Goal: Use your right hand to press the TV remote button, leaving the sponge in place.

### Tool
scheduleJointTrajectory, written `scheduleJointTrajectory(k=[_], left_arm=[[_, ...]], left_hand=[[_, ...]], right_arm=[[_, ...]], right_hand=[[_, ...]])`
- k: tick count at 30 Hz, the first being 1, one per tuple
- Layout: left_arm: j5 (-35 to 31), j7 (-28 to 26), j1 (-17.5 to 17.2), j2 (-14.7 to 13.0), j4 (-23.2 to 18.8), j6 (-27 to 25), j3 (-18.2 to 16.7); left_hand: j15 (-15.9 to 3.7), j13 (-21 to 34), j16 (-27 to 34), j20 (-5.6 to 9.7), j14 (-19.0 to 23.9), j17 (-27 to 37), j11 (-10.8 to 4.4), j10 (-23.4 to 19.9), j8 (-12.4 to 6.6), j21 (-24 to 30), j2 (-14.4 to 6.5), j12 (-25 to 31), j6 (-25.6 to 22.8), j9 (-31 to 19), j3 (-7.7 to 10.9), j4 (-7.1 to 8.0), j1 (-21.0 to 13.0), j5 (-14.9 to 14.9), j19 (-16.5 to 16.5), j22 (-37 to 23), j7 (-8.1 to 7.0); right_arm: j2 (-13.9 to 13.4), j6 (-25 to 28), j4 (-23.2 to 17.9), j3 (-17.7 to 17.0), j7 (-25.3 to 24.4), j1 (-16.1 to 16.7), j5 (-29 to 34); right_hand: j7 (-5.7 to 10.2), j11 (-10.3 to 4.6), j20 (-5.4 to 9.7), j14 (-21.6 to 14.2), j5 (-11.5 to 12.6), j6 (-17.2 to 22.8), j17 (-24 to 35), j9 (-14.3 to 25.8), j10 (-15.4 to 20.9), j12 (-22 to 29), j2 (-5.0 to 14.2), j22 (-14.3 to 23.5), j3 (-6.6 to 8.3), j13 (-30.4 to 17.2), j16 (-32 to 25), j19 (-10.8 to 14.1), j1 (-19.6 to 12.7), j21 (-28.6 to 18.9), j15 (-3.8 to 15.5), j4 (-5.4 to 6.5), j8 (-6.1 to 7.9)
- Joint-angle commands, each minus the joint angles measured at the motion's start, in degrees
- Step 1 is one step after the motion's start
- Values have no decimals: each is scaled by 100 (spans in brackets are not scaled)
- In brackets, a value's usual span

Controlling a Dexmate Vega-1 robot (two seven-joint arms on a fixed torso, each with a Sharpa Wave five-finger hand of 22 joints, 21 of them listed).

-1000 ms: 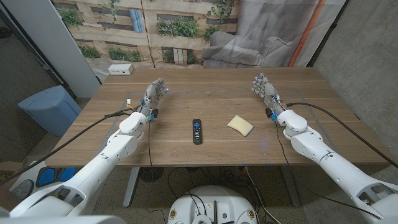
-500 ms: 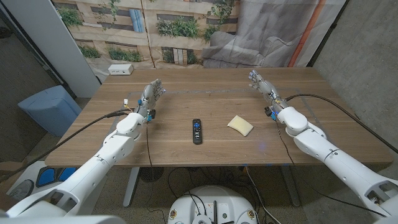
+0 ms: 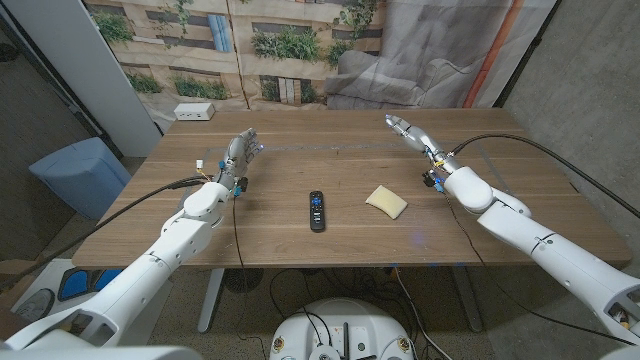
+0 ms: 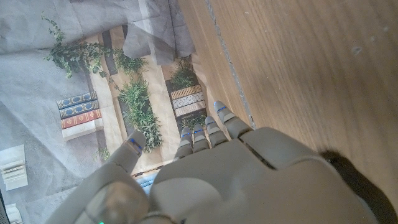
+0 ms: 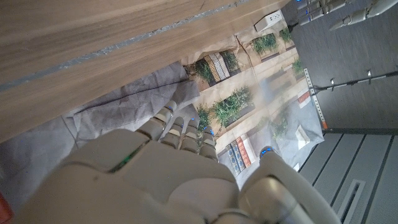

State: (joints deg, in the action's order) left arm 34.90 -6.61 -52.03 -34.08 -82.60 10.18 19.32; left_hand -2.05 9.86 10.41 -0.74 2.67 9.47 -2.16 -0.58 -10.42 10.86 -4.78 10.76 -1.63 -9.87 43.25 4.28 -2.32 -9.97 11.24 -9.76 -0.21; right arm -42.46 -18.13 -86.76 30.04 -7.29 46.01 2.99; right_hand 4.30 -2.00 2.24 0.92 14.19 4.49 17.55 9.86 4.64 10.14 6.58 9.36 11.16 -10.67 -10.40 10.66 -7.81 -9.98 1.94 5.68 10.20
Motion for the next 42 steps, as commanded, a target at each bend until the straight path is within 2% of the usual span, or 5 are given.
scheduleJointTrajectory(k=[1, 15, 18, 31, 42], left_arm=[[2, -46, -49, -50, -114, -72, -22], [45, 26, -54, -124, -127, -127, -55], [46, 44, -39, -99, -75, -88, -50], [10, -11, -47, -95, -71, -101, -37], [13, 58, 0, -46, 72, -34, -13]], left_hand=[[-44, 15, -7, 27, 68, 32, -17, 17, 6, 25, -331, 6, -1, -19, -7, 16, 77, -19, -9, -18, -27], [-38, 15, -1, 34, 106, 31, -1, -6, -2, 32, -355, 13, -23, -18, 2, 34, 88, -26, 11, -18, -10], [-36, 15, -1, 34, 109, 31, 3, -19, -3, 33, -356, 17, -25, -18, 2, 37, 91, -27, 12, -18, -12], [-28, 15, -3, 36, 122, 31, 1, -28, -1, 35, -358, 17, -24, -17, 3, 48, 99, -29, 22, -18, -8], [-34, 16, 1, 45, 151, 31, 0, -58, -6, 45, -362, 25, -42, -17, 5, 58, 105, -31, 53, -17, -14]], right_arm=[[-328, -32, -368, 255, 160, -131, 1053], [-440, 85, -777, 505, 420, -368, 2089], [-480, 168, -860, 565, 511, -428, 2363], [-511, -31, -831, 779, 923, -706, 2859], [-429, 5, -896, 995, 1109, -862, 3387]], right_hand=[[85, 5, 66, 90, 17, 7, -4, 8, -85, -10, 45, 19, 54, -10, 12, -84, 35, 10, 142, -7, 14], [427, -133, -210, 539, -18, -48, -112, 1, -602, -27, 93, 30, 76, 23, 1, -630, 295, 9, -40, 122, -3], [586, -127, -235, 599, -22, -10, -116, 0, -685, -15, 114, 33, 68, 24, -31, -691, 398, -11, -50, 187, 15], [798, -106, -299, 698, -12, 85, -119, 0, -825, 26, 123, 37, 32, 25, -87, -746, 619, -50, -249, 313, 37], [832, -128, -295, 771, 4, 77, -115, 3, -922, 14, 148, 38, 30, 23, -94, -757, 689, -61, -281, 357, 20]])
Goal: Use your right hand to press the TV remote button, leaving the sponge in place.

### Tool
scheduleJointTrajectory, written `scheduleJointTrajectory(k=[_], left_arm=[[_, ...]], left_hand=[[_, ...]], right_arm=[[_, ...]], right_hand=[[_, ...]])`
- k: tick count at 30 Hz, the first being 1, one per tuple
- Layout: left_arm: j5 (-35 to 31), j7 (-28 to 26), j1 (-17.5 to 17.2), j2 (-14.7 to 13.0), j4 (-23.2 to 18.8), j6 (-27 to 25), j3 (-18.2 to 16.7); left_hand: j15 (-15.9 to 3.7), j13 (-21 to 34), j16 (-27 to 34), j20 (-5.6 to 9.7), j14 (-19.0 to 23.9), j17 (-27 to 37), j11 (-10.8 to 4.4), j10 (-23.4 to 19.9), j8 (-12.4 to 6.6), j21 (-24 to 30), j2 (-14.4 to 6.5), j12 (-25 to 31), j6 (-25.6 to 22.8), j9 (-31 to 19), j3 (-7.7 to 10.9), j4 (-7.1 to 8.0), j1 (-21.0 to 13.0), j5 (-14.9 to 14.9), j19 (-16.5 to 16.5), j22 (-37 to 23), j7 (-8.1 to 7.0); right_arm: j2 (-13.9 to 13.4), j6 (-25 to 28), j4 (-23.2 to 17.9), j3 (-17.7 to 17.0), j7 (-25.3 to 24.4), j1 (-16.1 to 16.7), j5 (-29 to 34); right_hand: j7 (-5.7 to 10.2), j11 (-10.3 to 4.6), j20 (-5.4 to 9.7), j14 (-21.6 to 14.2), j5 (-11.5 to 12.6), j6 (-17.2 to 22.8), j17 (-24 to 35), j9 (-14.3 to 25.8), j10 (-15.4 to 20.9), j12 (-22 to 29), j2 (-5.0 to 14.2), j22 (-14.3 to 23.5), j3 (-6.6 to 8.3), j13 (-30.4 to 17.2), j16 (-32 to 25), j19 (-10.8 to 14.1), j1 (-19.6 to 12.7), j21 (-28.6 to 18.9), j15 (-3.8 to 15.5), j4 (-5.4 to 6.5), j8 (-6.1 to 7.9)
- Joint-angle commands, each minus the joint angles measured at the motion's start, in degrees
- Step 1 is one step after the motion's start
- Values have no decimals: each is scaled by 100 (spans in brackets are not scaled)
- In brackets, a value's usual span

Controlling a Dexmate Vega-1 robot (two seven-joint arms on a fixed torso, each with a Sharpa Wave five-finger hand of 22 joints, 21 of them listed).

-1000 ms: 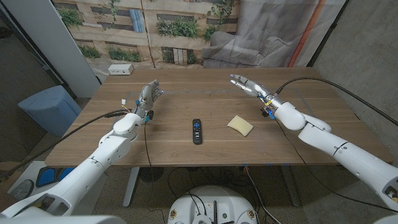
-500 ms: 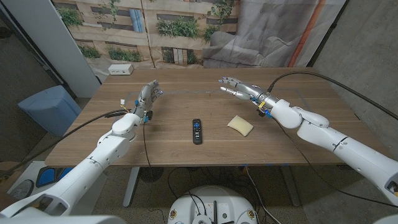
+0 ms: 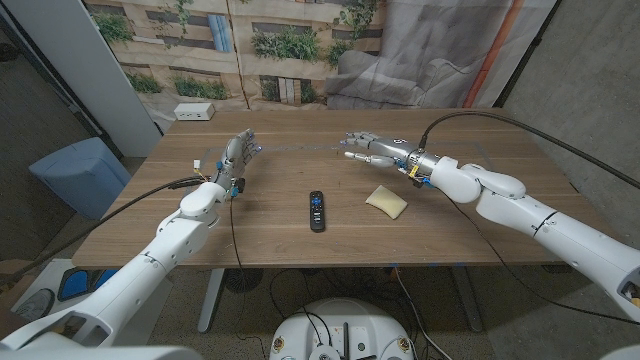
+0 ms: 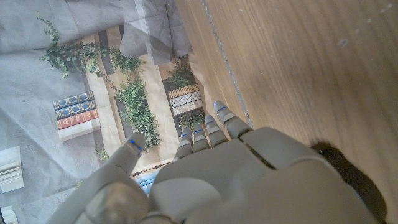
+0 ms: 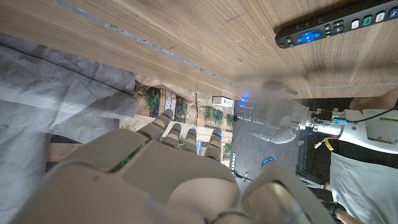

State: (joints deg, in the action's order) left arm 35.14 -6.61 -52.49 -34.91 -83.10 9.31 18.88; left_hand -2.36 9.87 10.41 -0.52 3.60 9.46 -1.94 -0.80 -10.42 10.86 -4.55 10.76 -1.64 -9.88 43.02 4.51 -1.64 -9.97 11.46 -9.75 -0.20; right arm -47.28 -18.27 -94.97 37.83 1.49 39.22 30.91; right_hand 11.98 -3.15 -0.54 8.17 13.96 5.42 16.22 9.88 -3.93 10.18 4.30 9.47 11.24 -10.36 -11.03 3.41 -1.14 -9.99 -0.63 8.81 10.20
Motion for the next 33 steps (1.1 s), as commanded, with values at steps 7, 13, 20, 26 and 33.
scheduleJointTrajectory(k=[7, 13, 20, 26, 33], left_arm=[[-11, 127, 69, 70, 189, 102, 66], [-66, 72, 49, 89, 204, 173, 70], [-19, 113, -1, 50, 183, 169, 40], [24, 191, -66, -18, 159, 183, 8], [33, 135, -192, -75, 62, 213, -49]], left_hand=[[2, 15, 5, 19, 86, 31, -22, -73, -15, 46, -394, 35, -69, -16, 35, 42, 38, -34, 41, -18, -4], [-8, 16, -2, 22, 82, 30, -22, -88, -18, 46, -400, 38, -82, -16, 40, 46, 37, -35, 46, -18, -7], [-13, 16, -7, 28, 82, 29, -22, -117, -18, 43, -406, 45, -90, -16, 46, 49, 36, -36, 43, -18, -10], [-3, 17, -7, 29, 88, 30, -7, -126, -20, 42, -407, 44, -102, -16, 49, 54, 37, -36, 44, -18, 12], [-1, 18, -11, 29, 87, 30, -2, -125, -15, 40, -406, 40, -96, -16, 51, 59, 39, -36, 44, -18, 8]], right_arm=[[89, -92, -28, 328, 227, -260, 827], [97, -159, -64, 376, 276, -297, 941], [133, -242, -26, 450, 398, -338, 992], [210, -154, -52, 529, 398, -291, 1143], [233, -62, -123, 584, 392, -234, 1280]], right_hand=[[68, -38, -8, 109, 50, -3, 29, 4, -126, 11, 441, 29, 28, -10, -38, -74, 82, -58, -42, 98, 21], [69, -56, -4, 118, 59, 0, 34, 5, -153, 11, 460, 30, 28, -11, -47, -78, 103, -62, -43, 117, 21], [70, -58, 19, 129, 71, 13, 41, 7, -157, 21, 486, 32, 30, -12, -58, -86, 125, -65, -20, 137, 24], [75, -94, 60, 208, 99, -35, 58, 8, -212, 20, 582, 38, 52, -16, -57, -122, 166, -67, 0, 190, 3], [76, -105, 90, 222, 118, -52, 70, 9, -225, 29, 633, 43, 66, -18, -72, -135, 191, -75, 19, 221, -1]])
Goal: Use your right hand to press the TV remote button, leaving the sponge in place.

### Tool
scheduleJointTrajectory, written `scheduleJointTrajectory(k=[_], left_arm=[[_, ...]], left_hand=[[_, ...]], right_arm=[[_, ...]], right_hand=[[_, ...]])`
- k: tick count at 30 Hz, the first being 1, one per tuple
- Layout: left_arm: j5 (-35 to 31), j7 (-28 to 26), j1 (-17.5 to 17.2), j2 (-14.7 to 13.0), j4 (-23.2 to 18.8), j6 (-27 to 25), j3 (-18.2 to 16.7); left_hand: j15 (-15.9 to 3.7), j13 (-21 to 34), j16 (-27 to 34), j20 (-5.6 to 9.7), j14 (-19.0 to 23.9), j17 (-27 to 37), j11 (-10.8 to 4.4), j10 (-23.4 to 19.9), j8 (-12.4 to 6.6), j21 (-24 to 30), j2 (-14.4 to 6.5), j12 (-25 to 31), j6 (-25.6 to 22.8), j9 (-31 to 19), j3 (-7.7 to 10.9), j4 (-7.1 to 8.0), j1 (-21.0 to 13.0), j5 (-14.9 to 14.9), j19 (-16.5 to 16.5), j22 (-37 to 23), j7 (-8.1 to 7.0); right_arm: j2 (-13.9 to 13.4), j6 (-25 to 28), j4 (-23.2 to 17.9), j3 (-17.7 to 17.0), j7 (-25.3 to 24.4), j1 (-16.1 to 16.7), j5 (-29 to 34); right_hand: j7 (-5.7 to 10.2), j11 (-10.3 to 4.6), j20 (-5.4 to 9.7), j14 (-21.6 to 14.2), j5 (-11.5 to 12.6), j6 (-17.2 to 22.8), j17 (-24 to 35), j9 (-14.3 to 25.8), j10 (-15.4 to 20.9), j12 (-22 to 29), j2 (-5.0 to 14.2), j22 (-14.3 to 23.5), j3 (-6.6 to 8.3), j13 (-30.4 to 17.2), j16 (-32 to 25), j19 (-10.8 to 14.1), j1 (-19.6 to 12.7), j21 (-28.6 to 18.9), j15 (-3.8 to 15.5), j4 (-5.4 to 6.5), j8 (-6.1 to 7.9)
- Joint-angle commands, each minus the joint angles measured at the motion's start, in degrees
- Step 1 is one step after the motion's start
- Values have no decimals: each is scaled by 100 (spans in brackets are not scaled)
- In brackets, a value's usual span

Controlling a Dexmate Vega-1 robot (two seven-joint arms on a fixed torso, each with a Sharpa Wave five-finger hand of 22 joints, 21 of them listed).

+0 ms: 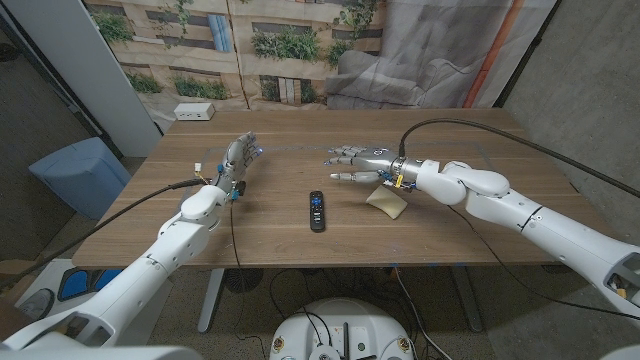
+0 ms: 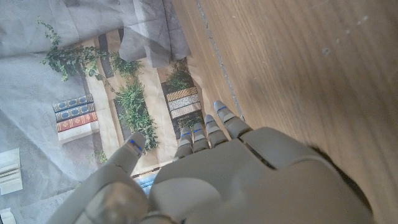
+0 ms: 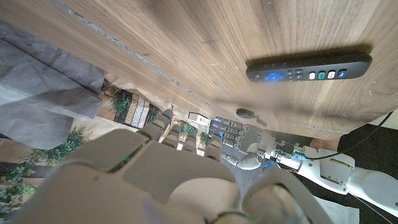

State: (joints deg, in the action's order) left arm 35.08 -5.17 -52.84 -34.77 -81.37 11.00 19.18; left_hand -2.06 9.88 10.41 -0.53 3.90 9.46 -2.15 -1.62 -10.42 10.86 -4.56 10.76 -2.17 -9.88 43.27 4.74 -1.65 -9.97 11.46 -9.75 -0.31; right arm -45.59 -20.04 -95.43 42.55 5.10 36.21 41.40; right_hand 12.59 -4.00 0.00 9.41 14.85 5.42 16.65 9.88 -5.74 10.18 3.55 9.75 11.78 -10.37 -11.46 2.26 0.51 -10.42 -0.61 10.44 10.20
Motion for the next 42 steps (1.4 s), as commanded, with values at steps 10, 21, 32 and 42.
scheduleJointTrajectory(k=[10, 21, 32, 42], left_arm=[[24, -45, -263, -101, -152, 126, -110], [13, -16, -280, -104, -126, 185, -119], [2, 49, -238, -87, -26, 208, -87], [-3, 42, -270, -173, -91, 170, -126]], left_hand=[[-24, 18, -15, 30, 55, 30, 24, -44, -9, 38, -404, 35, -34, -16, 29, 42, 42, -36, 44, -18, 9], [-29, 18, -21, 36, 49, 28, 3, -22, -4, 36, -398, 22, -25, -16, 32, 43, 41, -36, 43, -18, -5], [-25, 18, -23, 35, 50, 27, 20, -31, -5, 34, -395, 22, -29, -17, 37, 44, 40, -36, 43, -18, -3], [-23, 18, -26, 39, 51, 25, 10, -28, -3, 33, -392, 18, -28, -17, 42, 41, 37, -36, 42, -18, -8]], right_arm=[[150, 134, 42, 236, -14, 82, 332], [281, 289, 155, 398, -106, 28, 617], [359, 443, 192, 546, -93, 37, 717], [452, 600, 275, 660, -51, 8, 730]], right_hand=[[17, -55, 92, 123, 55, -53, 50, 11, -66, 39, 765, 19, 45, -20, -50, -18, 37, -47, 68, 79, 4], [18, -66, 97, 137, 71, -63, 68, 11, -86, 44, 789, 20, 89, -21, -66, -20, 32, -55, 57, 82, 3], [17, -46, 100, 144, 84, -90, 88, 13, -123, 44, 787, 19, 132, -22, -87, -27, 23, -59, 42, 77, -2], [16, -36, 86, 145, 95, -84, 104, 14, -132, 51, 784, 18, 168, -23, -103, -25, 18, -64, 34, 74, 5]])
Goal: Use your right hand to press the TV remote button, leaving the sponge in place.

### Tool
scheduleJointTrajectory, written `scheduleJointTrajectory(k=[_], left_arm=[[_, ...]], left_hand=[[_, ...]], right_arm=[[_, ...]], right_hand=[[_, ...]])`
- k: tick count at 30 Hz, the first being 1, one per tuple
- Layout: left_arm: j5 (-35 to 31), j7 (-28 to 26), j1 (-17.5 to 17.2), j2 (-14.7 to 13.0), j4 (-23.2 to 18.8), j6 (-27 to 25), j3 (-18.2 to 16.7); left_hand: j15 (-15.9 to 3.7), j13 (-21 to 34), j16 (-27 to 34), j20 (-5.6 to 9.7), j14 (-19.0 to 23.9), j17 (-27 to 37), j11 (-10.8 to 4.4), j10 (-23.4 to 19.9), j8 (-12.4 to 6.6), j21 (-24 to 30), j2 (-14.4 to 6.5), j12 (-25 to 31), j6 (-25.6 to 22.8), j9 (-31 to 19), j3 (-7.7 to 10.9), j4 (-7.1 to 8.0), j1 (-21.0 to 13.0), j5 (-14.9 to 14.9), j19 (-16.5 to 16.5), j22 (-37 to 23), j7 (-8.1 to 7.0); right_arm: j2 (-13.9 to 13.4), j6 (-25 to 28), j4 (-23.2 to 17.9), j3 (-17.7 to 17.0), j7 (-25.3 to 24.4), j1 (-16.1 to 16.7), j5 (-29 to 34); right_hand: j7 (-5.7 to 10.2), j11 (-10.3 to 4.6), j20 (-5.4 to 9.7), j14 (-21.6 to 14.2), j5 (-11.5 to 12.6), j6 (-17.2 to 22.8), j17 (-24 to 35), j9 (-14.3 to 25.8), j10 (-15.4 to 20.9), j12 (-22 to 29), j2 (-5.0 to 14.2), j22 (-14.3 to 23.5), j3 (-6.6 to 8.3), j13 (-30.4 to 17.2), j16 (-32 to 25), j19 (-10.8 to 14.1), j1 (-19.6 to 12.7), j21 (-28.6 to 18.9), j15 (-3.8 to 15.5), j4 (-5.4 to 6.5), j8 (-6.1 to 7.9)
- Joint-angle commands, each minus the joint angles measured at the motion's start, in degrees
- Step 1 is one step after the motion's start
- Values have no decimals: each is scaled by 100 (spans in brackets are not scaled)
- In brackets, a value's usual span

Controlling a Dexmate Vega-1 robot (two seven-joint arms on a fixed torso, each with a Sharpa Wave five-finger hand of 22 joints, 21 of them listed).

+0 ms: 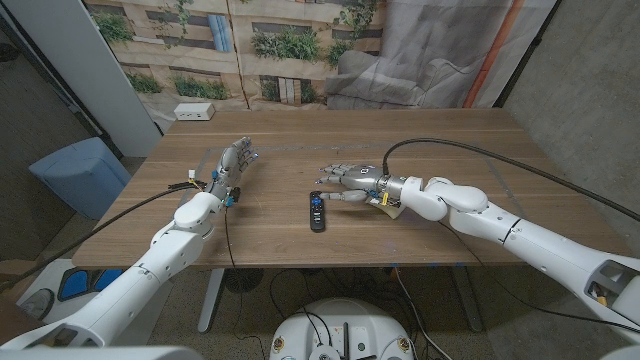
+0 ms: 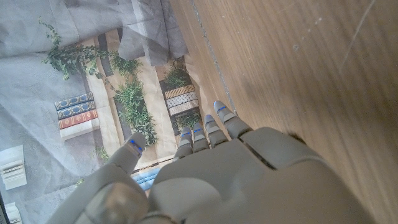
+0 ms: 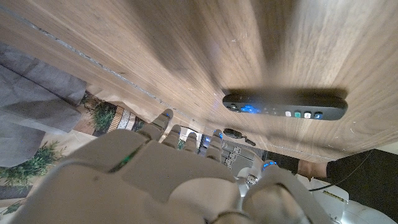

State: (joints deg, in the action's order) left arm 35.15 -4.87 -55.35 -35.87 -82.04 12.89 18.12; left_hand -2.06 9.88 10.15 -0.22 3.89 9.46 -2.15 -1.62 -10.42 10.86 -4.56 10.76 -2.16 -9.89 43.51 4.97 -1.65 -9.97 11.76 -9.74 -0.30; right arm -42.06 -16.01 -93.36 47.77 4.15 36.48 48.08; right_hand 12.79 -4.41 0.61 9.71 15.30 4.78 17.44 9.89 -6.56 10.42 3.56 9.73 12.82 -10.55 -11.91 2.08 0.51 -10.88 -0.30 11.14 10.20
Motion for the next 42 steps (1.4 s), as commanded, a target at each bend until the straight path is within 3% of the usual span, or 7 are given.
scheduleJointTrajectory(k=[1, 42], left_arm=[[-10, 8, -26, -75, -36, -33, -21], [-56, 18, -82, -133, -96, -123, 39]], left_hand=[[-18, 18, 0, 5, 51, 25, 12, -27, -4, 32, -391, 17, -31, -17, 18, 19, 37, -36, 9, -18, -2], [20, 20, -1, -10, 50, 27, 49, -24, 3, 28, -391, 12, -7, -18, 30, 27, 39, -36, 4, -18, 11]], right_arm=[[97, 226, 54, 152, 28, -10, 100], [85, 367, 228, 348, -118, 15, 47]], right_hand=[[-3, 4, 26, 115, 51, -19, 26, 14, -55, 27, 783, 20, 67, -5, -60, -8, 19, -19, 0, 4, 6], [-6, 21, 8, 131, 71, -64, 98, 19, -142, 38, 746, 19, 164, -10, -114, 3, 26, -34, -20, 0, 4]])
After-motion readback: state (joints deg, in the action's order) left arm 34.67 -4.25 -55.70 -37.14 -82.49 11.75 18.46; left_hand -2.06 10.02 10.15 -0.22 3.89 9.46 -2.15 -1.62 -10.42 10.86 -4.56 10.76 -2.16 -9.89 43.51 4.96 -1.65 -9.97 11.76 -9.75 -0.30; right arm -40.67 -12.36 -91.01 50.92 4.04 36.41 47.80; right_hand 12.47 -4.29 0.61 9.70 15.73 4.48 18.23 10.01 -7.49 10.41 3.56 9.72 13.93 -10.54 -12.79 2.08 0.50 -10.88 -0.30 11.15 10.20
